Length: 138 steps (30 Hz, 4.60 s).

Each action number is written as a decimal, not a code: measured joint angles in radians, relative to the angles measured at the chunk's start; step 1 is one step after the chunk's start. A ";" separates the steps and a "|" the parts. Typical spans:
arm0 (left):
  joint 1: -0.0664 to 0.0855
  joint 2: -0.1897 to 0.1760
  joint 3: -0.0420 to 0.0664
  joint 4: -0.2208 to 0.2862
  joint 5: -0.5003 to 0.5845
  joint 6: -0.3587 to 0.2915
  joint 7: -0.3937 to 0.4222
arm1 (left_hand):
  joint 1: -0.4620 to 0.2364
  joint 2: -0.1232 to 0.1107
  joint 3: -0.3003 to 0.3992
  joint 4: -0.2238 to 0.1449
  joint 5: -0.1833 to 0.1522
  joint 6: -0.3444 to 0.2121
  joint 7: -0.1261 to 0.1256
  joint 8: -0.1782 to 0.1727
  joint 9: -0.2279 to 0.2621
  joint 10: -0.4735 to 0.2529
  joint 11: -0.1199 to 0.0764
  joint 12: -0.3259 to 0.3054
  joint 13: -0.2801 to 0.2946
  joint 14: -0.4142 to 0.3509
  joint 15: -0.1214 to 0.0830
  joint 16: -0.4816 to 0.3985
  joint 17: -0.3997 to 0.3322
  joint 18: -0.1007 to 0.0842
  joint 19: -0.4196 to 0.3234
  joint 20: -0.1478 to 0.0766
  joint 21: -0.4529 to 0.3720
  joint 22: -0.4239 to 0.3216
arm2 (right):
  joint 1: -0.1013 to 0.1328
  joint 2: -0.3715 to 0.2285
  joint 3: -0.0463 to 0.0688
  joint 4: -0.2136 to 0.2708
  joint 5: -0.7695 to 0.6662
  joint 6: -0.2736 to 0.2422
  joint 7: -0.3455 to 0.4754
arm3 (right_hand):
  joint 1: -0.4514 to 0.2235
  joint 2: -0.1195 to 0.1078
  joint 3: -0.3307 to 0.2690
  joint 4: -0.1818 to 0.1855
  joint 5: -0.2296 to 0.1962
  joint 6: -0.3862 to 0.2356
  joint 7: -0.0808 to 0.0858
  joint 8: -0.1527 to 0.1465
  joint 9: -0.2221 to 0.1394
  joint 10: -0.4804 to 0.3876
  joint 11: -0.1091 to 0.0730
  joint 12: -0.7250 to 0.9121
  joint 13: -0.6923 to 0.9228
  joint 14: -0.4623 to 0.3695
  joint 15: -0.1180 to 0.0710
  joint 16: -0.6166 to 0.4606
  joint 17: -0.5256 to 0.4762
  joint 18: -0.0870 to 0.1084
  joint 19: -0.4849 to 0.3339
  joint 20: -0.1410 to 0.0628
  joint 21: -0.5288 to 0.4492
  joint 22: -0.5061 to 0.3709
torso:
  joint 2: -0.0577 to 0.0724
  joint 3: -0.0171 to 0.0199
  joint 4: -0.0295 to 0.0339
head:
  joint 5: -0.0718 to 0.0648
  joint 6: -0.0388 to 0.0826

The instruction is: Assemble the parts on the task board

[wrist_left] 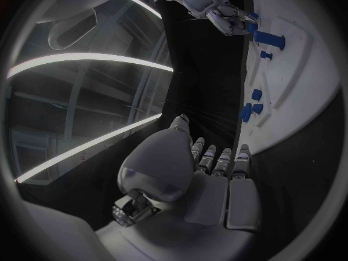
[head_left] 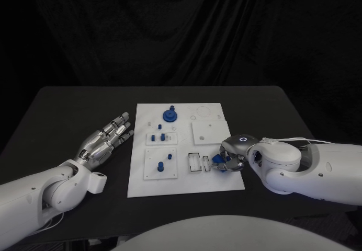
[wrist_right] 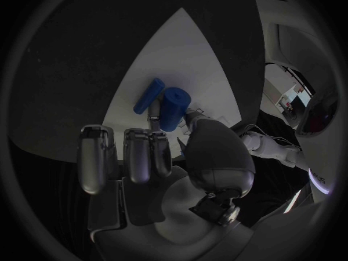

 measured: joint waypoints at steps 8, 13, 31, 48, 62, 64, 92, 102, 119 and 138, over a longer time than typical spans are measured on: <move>-0.001 0.000 0.000 -0.002 0.000 0.002 0.000 | 0.000 0.000 0.000 0.000 0.002 0.000 0.007 0.000 0.000 0.000 0.000 0.000 0.000 0.000 0.000 0.000 0.000 0.000 0.000 0.000 0.000 0.000 | 0.000 -0.002 0.000 -0.005 0.053 -0.037 0.021 | 0.072 -0.017 0.023 -0.032 0.151 0.002 0.001 -0.017 0.010 0.000 -0.007 0.000 0.000 0.000 0.001 -0.004 0.000 0.000 0.000 0.000 0.000 0.000 | -0.001 0.0005 -0.0008 | 0.003 0.000; -0.002 0.001 0.000 -0.002 0.000 0.002 0.000 | 0.000 0.000 0.003 -0.003 0.004 0.000 0.007 0.000 0.000 0.000 0.000 0.000 0.000 0.000 0.000 0.000 0.000 0.000 0.000 0.000 0.000 0.000 | -0.001 -0.011 -0.001 0.001 0.118 -0.079 0.046 | 0.079 -0.024 0.023 -0.032 0.190 0.002 0.001 -0.016 0.028 0.000 -0.008 0.000 0.000 -0.003 -0.002 -0.004 0.000 0.000 0.002 -0.002 0.000 0.000 | -0.001 0.0005 -0.0002 | 0.006 0.000; -0.006 0.005 0.000 -0.004 0.000 0.003 0.000 | 0.008 0.000 0.003 -0.003 0.009 0.004 0.011 0.000 0.000 0.000 0.000 0.000 0.000 0.000 0.000 0.000 -0.001 0.000 0.004 0.003 0.000 0.000 | 0.028 -0.023 0.002 0.056 0.459 -0.247 0.155 | 0.076 -0.021 0.029 -0.026 0.236 0.002 0.001 -0.011 0.042 0.000 -0.014 0.000 0.000 -0.003 -0.003 -0.004 0.000 0.000 0.000 -0.007 0.000 0.000 | 0.000 0.0008 -0.0005 | 0.009 0.000; -0.006 0.005 0.000 -0.002 0.000 0.003 0.000 | 0.008 0.000 0.005 -0.005 0.013 0.004 0.011 0.000 0.000 0.000 0.000 0.000 0.000 0.000 0.000 0.000 0.000 0.000 0.003 0.003 0.000 0.000 | 0.031 0.073 0.001 -0.018 0.592 -0.233 0.169 | 0.023 0.031 0.042 -0.014 0.119 0.005 0.005 -0.023 0.060 0.000 -0.014 0.000 0.000 -0.003 -0.003 -0.012 0.000 0.000 0.000 -0.007 -0.011 0.000 | 0.001 -0.0008 0.0011 | 0.021 0.000; -0.006 0.007 0.000 -0.003 0.000 0.004 0.000 | 0.012 -0.004 0.005 -0.005 0.013 0.004 0.011 0.000 0.000 -0.001 -0.001 0.000 0.000 0.000 0.000 0.000 0.000 0.000 0.003 0.003 0.000 0.000 | 0.031 0.095 0.001 -0.043 0.583 -0.208 0.157 | -0.077 0.056 -0.024 0.037 -0.024 0.021 -0.011 -0.051 0.066 0.000 -0.015 0.000 -0.001 -0.003 -0.003 -0.016 0.000 0.000 0.000 -0.007 -0.026 0.000 | 0.001 -0.0004 0.0003 | 0.028 0.000; -0.006 0.007 0.000 -0.004 0.000 0.004 0.000 | 0.012 -0.004 0.005 -0.005 0.013 0.004 0.011 0.000 0.000 -0.001 -0.001 0.000 0.000 0.000 0.000 0.000 0.000 0.000 0.003 0.003 0.000 0.000 | 0.031 0.096 0.001 -0.044 0.579 -0.204 0.154 | -0.113 0.065 -0.047 0.038 -0.069 0.017 -0.007 -0.057 0.066 0.000 -0.015 0.000 0.000 -0.003 -0.003 -0.019 0.000 0.000 0.000 -0.007 -0.026 0.000 | 0.001 -0.0003 0.0002 | 0.028 0.000; -0.007 0.008 0.000 -0.008 0.000 0.008 0.000 | 0.012 -0.004 0.010 -0.010 0.013 0.000 0.014 0.000 0.000 -0.001 -0.001 0.000 0.000 0.000 0.000 0.000 -0.001 0.000 0.003 0.003 0.000 0.000 | 0.045 0.010 0.001 0.015 0.543 -0.225 0.181 | -0.113 0.084 -0.169 0.028 -0.094 0.034 -0.002 -0.070 0.087 0.000 -0.015 0.000 0.000 -0.003 -0.003 -0.019 0.000 0.000 0.000 -0.007 -0.026 0.000 | -0.001 0.0005 -0.0012 | 0.038 0.000; -0.008 0.009 0.000 -0.008 0.000 0.008 0.000 | 0.016 0.000 0.010 -0.010 0.017 0.000 0.014 0.000 0.000 -0.001 -0.001 0.000 0.000 0.000 0.000 0.000 0.000 0.000 0.003 0.003 0.000 0.000 | 0.129 -0.095 0.002 0.053 0.516 -0.186 0.159 | -0.044 0.074 -0.188 0.019 0.058 0.021 0.003 -0.087 0.088 0.000 -0.014 0.000 0.000 -0.003 -0.003 -0.019 0.000 0.000 0.000 -0.007 -0.026 0.000 | -0.001 0.0014 -0.0012 | 0.033 0.000; -0.008 0.010 0.000 -0.010 0.000 0.008 0.000 | 0.016 0.000 0.010 -0.010 0.017 0.000 0.014 0.000 0.000 -0.001 -0.001 0.000 0.000 0.000 0.000 0.000 0.000 0.000 0.003 0.003 0.000 0.000 | 0.065 -0.133 -0.001 0.044 0.304 -0.061 0.020 | -0.003 0.050 -0.187 0.004 0.154 0.021 0.003 -0.092 0.086 0.000 -0.014 0.000 0.000 -0.003 -0.003 -0.019 0.000 0.000 0.000 -0.007 -0.026 0.000 | -0.002 -0.0027 -0.0012 | 0.035 0.000; -0.009 0.013 0.000 -0.014 0.000 0.008 0.000 | 0.016 0.000 0.007 -0.012 0.017 0.000 0.014 0.000 0.000 -0.001 -0.001 0.000 0.000 0.000 0.000 0.000 -0.001 0.000 0.003 0.003 0.000 0.000 | 0.014 -0.097 -0.001 0.015 0.241 -0.018 -0.027 | 0.081 0.051 -0.170 -0.035 0.180 0.021 0.003 -0.102 0.081 0.000 -0.014 0.000 0.000 -0.003 -0.003 -0.019 0.000 0.000 0.000 -0.007 -0.030 0.000 | 0.000 0.0008 -0.0005 | 0.030 0.000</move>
